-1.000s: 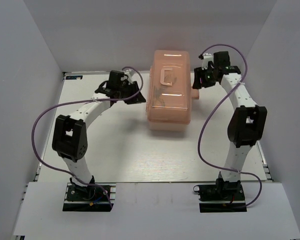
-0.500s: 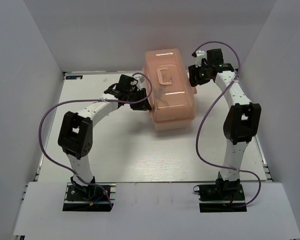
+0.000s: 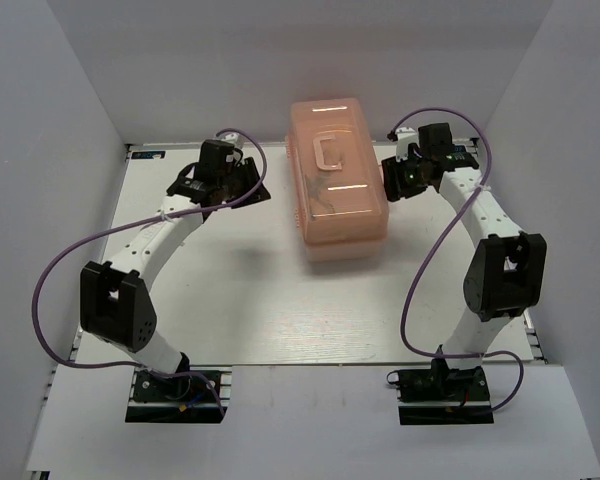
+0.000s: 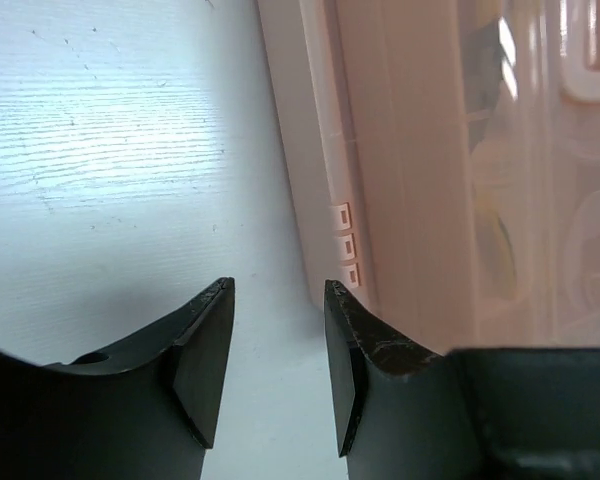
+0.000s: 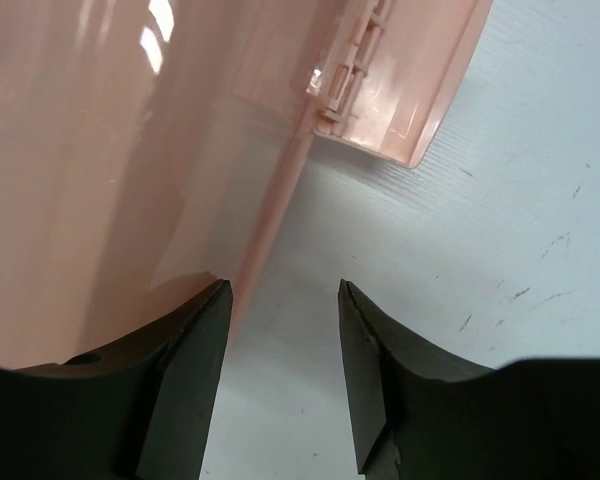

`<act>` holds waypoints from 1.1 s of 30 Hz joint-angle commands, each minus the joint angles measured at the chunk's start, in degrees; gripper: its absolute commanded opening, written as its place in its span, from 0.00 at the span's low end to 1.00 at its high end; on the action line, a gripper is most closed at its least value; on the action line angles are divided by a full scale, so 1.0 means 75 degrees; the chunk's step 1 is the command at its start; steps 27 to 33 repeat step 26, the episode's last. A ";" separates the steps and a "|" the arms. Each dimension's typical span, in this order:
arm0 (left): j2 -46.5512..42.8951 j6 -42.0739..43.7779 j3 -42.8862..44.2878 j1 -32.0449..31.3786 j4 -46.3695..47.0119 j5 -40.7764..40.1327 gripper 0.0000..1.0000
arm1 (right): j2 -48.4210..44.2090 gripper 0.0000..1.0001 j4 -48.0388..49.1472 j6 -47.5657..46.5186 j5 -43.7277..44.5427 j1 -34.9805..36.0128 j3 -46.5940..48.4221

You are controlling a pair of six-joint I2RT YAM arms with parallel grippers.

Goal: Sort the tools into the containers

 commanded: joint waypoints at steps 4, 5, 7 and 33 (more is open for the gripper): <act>-0.0321 -0.0083 -0.0235 0.0069 -0.0063 -0.0081 0.52 | -0.0094 0.52 0.0006 0.0216 -0.1090 0.0158 0.0326; -0.0391 -0.0083 -0.0236 0.0069 0.0007 -0.0080 0.52 | -0.0083 0.52 -0.0087 0.0169 -0.0884 0.0216 0.0374; -0.0462 -0.0083 -0.0306 0.0069 0.0007 -0.0080 0.52 | -0.0082 0.52 -0.0053 0.0179 -0.0484 0.0228 0.0340; -0.2383 0.1768 -0.1126 0.0139 0.0100 -0.0725 0.99 | -0.3126 0.90 0.0053 0.0649 0.2142 0.0134 -0.1686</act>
